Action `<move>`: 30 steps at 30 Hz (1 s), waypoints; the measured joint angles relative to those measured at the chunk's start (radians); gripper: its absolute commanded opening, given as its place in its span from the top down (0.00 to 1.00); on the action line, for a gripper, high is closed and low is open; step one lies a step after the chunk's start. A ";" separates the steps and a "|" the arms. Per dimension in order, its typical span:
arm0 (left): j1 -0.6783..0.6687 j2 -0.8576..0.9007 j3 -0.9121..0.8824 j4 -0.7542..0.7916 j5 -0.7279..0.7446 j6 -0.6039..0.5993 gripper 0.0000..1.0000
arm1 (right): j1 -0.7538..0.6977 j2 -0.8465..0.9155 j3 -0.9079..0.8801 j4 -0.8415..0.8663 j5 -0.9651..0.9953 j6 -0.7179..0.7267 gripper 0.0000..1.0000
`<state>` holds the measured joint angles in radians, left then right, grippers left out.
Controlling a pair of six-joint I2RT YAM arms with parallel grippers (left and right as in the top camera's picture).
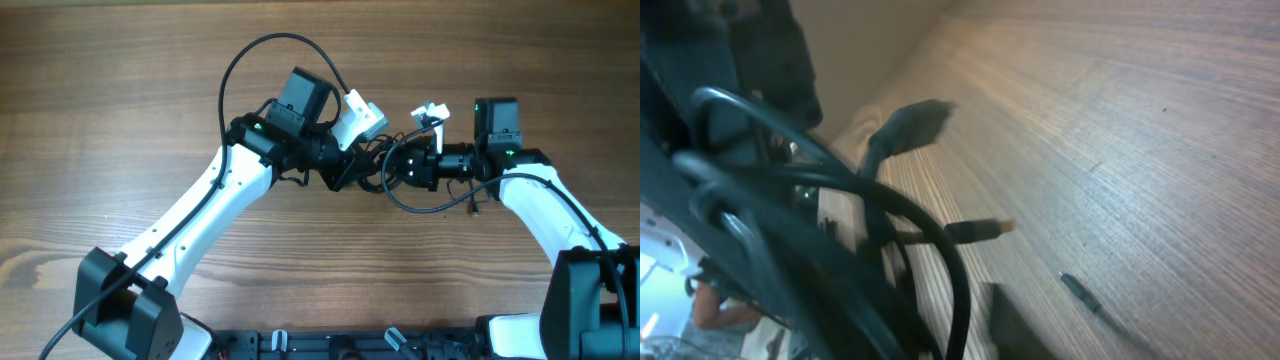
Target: Untangle cables
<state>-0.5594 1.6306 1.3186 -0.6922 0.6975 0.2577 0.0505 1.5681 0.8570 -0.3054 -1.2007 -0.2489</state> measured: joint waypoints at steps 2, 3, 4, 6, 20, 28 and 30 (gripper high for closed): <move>0.006 0.000 0.000 0.001 -0.019 0.001 0.29 | 0.005 0.000 -0.001 0.045 0.028 0.095 0.96; 0.010 0.000 0.000 0.002 -0.038 0.003 0.00 | 0.011 0.000 -0.001 0.061 0.066 0.173 0.96; 0.012 0.000 0.000 0.000 -0.057 -0.001 0.00 | 0.010 0.000 -0.001 0.069 0.103 0.249 0.96; 0.012 0.000 0.000 0.004 -0.098 -0.011 0.00 | 0.007 0.000 -0.001 0.086 0.163 0.406 0.96; -0.015 0.000 0.000 0.071 -0.413 -1.190 0.00 | 0.007 0.001 -0.002 0.211 0.280 1.074 0.96; -0.067 0.119 0.000 0.144 -0.411 -1.653 0.36 | 0.072 0.001 -0.002 0.218 0.331 1.131 0.96; -0.080 0.131 0.001 0.204 -0.412 -1.696 0.82 | 0.084 0.001 -0.002 0.216 0.352 1.147 0.95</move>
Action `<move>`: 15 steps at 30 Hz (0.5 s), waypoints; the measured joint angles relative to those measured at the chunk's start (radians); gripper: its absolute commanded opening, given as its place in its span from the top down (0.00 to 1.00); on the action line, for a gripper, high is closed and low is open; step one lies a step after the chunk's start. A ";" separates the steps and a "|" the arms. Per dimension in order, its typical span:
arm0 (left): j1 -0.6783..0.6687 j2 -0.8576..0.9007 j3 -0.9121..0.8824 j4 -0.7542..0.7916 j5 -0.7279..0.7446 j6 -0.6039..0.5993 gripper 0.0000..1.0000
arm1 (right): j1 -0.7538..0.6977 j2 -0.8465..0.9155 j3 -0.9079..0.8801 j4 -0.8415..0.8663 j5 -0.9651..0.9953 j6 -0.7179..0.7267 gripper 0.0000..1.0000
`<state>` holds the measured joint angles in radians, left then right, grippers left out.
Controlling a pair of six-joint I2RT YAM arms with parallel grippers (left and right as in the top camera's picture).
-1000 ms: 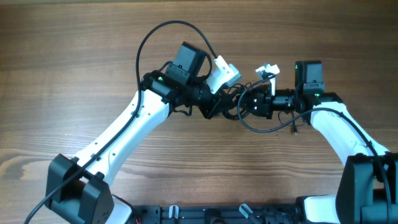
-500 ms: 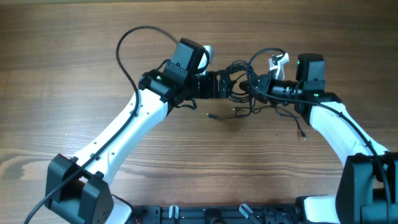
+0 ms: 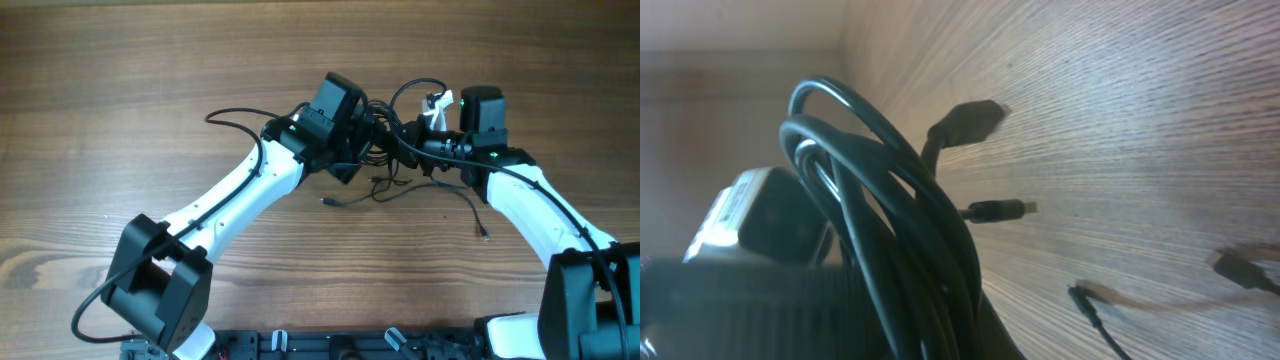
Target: Untangle cables
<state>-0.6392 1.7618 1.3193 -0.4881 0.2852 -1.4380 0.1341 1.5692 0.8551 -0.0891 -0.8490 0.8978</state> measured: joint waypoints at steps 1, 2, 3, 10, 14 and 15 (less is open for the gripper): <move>-0.004 0.000 0.001 0.009 0.000 -0.013 0.96 | 0.001 0.000 0.000 -0.001 0.016 0.006 0.93; -0.005 0.000 0.001 0.010 -0.005 -0.016 0.96 | 0.000 0.001 0.000 -0.003 0.039 0.013 0.93; -0.003 0.000 0.001 0.001 -0.004 -0.007 0.96 | -0.003 0.002 -0.001 0.001 0.053 0.018 0.93; 0.056 0.000 0.001 -0.066 0.000 0.237 0.96 | 0.006 0.002 -0.001 -0.007 0.077 0.016 0.07; 0.166 -0.044 0.001 -0.086 -0.001 0.438 0.96 | 0.006 0.002 -0.001 -0.010 0.081 -0.188 0.00; 0.182 -0.064 0.001 -0.085 0.000 0.465 0.96 | 0.006 0.002 -0.001 -0.009 0.065 -0.250 0.00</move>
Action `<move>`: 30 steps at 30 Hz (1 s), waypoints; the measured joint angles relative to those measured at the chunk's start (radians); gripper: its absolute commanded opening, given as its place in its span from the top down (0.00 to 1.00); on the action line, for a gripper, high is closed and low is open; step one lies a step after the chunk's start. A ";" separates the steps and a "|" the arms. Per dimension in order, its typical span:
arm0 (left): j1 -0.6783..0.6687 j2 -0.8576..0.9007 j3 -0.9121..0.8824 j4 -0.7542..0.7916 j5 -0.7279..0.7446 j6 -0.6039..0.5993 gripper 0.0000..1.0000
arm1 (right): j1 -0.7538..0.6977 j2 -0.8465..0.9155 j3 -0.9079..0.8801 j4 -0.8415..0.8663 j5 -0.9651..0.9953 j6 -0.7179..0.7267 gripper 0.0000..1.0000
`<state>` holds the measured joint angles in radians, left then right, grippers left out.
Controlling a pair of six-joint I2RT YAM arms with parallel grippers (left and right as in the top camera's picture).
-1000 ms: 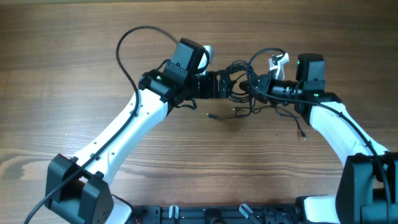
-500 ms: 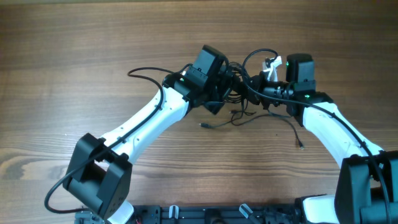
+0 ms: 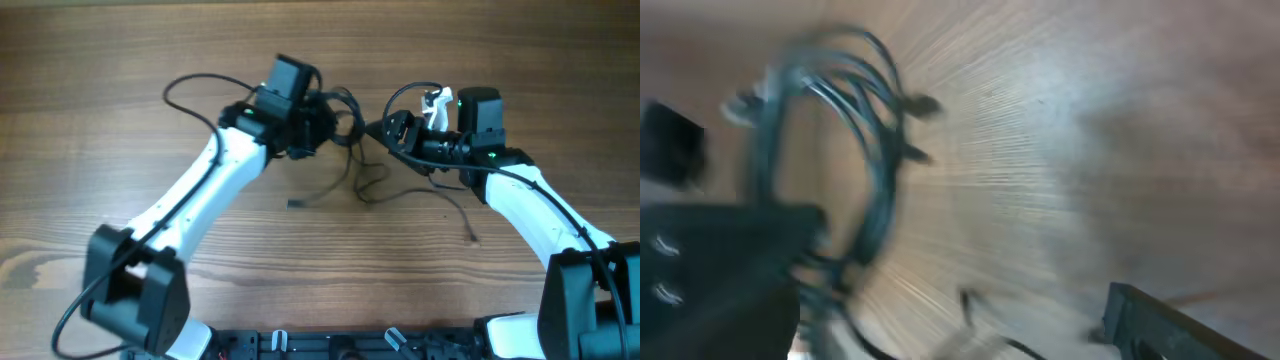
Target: Untangle cables
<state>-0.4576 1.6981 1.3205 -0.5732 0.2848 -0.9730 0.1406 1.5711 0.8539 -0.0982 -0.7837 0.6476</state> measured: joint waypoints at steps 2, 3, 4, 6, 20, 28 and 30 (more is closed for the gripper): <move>0.021 -0.043 0.000 0.000 0.000 0.033 0.96 | 0.003 0.000 0.000 0.005 -0.045 -0.113 0.00; 0.031 -0.071 0.000 0.002 0.000 0.048 0.96 | 0.008 0.000 0.000 0.007 -0.061 -0.158 0.00; 0.036 -0.090 0.000 0.008 0.000 0.056 0.96 | 0.020 0.000 0.000 0.010 -0.079 -0.208 0.00; 0.037 -0.109 0.000 0.022 0.003 0.066 0.97 | 0.062 0.000 0.000 0.049 -0.098 -0.269 0.01; 0.146 -0.109 -0.001 0.024 0.054 0.131 0.96 | 0.267 0.000 0.008 0.047 0.103 -0.168 0.96; 0.123 -0.109 -0.001 0.004 0.160 0.761 0.96 | 0.229 -0.104 0.003 0.197 -0.076 -0.135 0.96; 0.102 -0.109 -0.001 -0.018 0.175 0.901 0.96 | 0.229 -0.109 0.002 0.270 -0.080 -0.095 0.96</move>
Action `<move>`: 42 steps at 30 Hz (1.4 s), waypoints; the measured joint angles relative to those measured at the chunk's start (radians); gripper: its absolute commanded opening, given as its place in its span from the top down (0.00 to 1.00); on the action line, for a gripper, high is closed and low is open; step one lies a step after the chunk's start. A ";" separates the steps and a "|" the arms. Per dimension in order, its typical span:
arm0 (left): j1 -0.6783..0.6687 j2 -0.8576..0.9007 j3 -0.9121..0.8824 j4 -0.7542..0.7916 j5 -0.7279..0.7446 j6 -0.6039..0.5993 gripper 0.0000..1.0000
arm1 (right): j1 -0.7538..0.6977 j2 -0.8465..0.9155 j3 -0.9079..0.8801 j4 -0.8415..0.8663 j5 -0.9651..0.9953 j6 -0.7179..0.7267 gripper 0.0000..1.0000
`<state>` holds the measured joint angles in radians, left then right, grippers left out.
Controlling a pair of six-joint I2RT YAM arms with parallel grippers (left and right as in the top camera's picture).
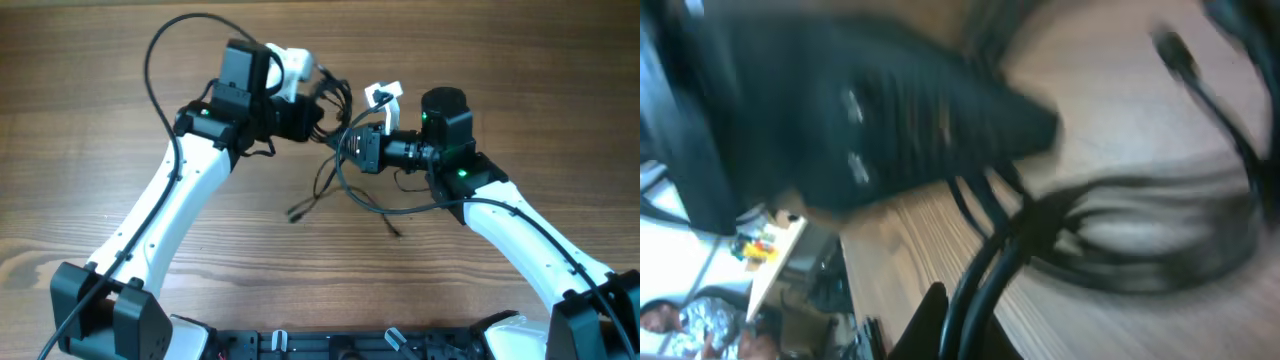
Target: Untangle cables
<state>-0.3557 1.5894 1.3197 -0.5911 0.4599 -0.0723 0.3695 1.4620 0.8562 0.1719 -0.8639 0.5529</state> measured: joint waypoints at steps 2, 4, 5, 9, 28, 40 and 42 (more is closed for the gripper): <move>-0.027 0.000 0.000 -0.023 0.011 0.119 0.96 | 0.000 0.000 0.000 0.016 0.008 0.027 0.96; -0.048 0.000 0.000 -0.039 0.034 0.197 0.96 | 0.000 0.000 0.000 -0.010 0.060 0.051 0.96; -0.056 0.000 0.000 -0.051 0.039 0.234 0.96 | 0.000 -0.002 0.000 -0.030 0.078 0.056 0.96; -0.047 0.000 0.000 -0.059 0.055 0.345 0.96 | 0.001 -0.007 0.000 -0.088 0.210 0.068 0.96; 0.052 0.000 0.000 -0.177 0.580 0.595 0.96 | 0.013 -0.032 -0.002 0.004 0.242 0.216 0.00; 0.348 -0.005 0.000 -0.184 0.972 0.462 0.96 | -0.255 -0.069 -0.001 -0.202 -0.002 -0.121 0.00; 0.314 -0.005 0.000 -0.184 0.988 0.458 0.96 | -0.255 -0.069 -0.001 -0.195 -0.029 -0.191 0.00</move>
<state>-0.0414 1.5841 1.3193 -0.7753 1.4475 0.3855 0.1143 1.3926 0.8551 -0.0227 -0.8925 0.3618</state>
